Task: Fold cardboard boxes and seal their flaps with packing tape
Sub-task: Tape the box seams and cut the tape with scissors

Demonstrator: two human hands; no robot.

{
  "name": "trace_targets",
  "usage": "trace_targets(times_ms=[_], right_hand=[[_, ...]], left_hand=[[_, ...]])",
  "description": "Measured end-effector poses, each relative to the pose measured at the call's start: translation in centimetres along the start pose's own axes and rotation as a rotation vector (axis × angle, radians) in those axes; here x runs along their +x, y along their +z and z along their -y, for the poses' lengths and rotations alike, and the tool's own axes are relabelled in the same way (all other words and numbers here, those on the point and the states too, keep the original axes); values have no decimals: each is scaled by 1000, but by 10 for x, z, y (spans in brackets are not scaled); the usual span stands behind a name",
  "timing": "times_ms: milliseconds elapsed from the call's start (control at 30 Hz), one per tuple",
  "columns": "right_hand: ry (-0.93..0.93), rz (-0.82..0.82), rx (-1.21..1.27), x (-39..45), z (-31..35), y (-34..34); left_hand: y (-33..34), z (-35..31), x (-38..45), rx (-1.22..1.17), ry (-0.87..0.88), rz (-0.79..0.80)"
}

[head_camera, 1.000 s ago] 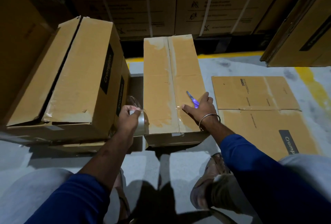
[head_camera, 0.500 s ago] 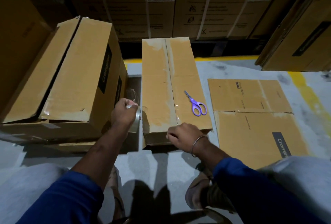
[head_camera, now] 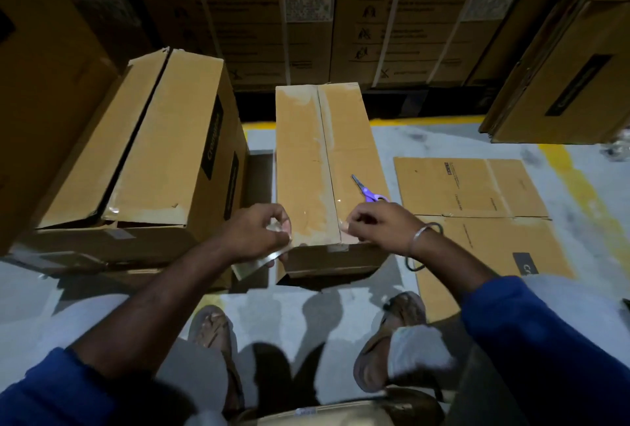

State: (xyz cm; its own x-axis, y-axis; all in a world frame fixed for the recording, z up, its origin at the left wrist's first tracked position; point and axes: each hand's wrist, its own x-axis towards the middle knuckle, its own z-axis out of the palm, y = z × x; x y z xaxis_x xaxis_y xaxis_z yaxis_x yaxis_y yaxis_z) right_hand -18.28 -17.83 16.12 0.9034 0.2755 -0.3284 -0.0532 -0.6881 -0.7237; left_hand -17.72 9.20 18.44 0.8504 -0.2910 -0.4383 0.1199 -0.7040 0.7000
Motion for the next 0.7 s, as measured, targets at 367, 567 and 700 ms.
trace_targets(times_ms=[367,567,700], right_hand=[[16,-168,325,-1,26,45],[151,-115,372,8,9,33],[299,-63,535,7,-13,22]], left_hand=[[28,-15,14,228,129,31],[21,-13,27,113,79,179],[5,-14,25,-74,46,300]])
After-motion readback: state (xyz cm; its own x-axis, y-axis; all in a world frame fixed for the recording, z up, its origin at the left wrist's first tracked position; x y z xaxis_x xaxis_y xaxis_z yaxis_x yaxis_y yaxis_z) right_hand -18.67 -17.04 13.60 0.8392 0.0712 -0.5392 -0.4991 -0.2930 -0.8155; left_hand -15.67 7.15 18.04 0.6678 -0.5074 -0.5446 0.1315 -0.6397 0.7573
